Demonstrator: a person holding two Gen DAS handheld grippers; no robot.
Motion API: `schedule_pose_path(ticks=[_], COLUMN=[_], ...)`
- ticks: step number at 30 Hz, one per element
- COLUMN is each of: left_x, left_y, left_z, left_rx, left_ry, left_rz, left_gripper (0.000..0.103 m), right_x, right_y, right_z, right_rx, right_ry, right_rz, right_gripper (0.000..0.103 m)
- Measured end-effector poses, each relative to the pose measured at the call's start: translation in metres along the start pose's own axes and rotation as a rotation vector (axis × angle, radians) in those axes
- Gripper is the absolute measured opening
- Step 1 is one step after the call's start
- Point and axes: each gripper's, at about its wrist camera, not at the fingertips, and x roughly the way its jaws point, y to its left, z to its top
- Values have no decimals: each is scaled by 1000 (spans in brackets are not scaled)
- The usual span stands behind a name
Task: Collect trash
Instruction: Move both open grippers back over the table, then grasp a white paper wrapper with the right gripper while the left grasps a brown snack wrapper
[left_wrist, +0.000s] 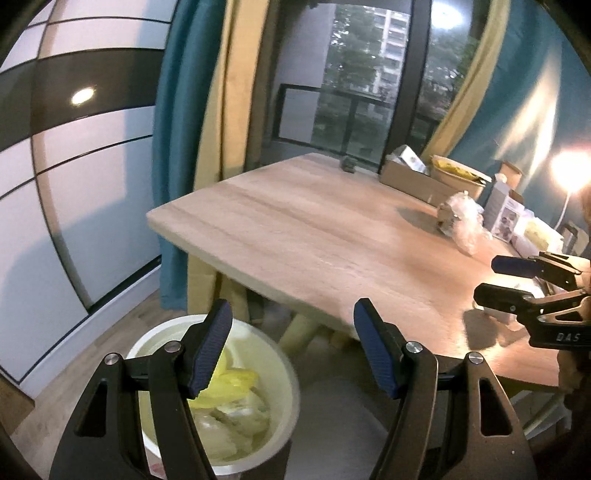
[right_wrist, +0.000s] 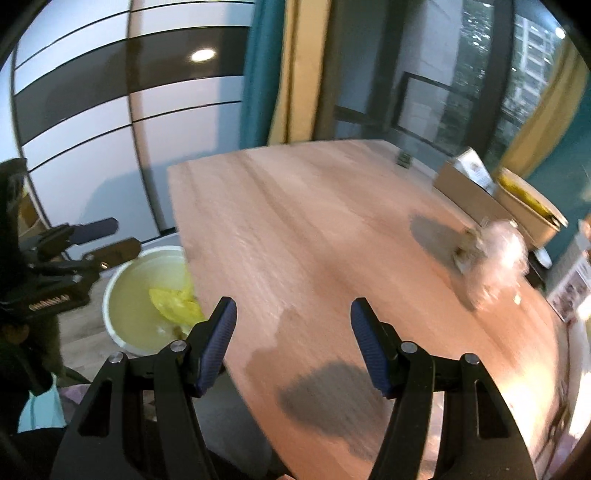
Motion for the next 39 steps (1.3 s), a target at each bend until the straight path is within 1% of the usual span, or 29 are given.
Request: schedule_pose_path(ticks=[4, 9, 13, 16, 22, 23, 24, 26, 27, 28, 30, 36, 39], left_x=[6, 12, 17, 20, 25, 26, 27, 30, 31, 33, 36, 54, 65], left_y=[-21, -47, -67, -81, -100, -101, -104, -109, -111, -113, -117, -136, -149], left_z=[3, 5, 5, 5, 8, 10, 11, 14, 15, 17, 21, 36, 44], left_rx=[24, 52, 70, 87, 117, 120, 123, 130, 133, 136, 142, 168, 187], left_ry=[12, 24, 38, 46, 60, 61, 61, 63, 63, 64, 64, 70, 73], left_rz=[-19, -49, -65, -75, -83, -83, -84, -86, -86, -87, -90, -113, -129], left_gripper=[72, 72, 72, 72, 72, 72, 72, 72, 72, 72, 72, 72, 72], right_x=[-5, -10, -9, -5, 2, 3, 4, 4, 3, 2, -1, -17, -25], right_y=[-27, -53, -60, -65, -68, -68, -69, -73, -74, -77, -81, -107, -121], right_z=[-17, -36, -48, -53, -55, -55, -55, -55, -54, -54, -52, -42, -37], right_rx=[47, 82, 62, 41, -11, -19, -23, -22, -21, -18, -11, 59, 90], right_ry=[18, 32, 36, 38, 31, 31, 36, 31, 29, 22, 10, -47, -86], right_rz=[-41, -49, -53, -72, -73, -74, -72, -60, -56, -52, -47, -28, -56], right_gripper=[64, 64, 64, 64, 63, 54, 41, 35, 29, 26, 23, 22, 22])
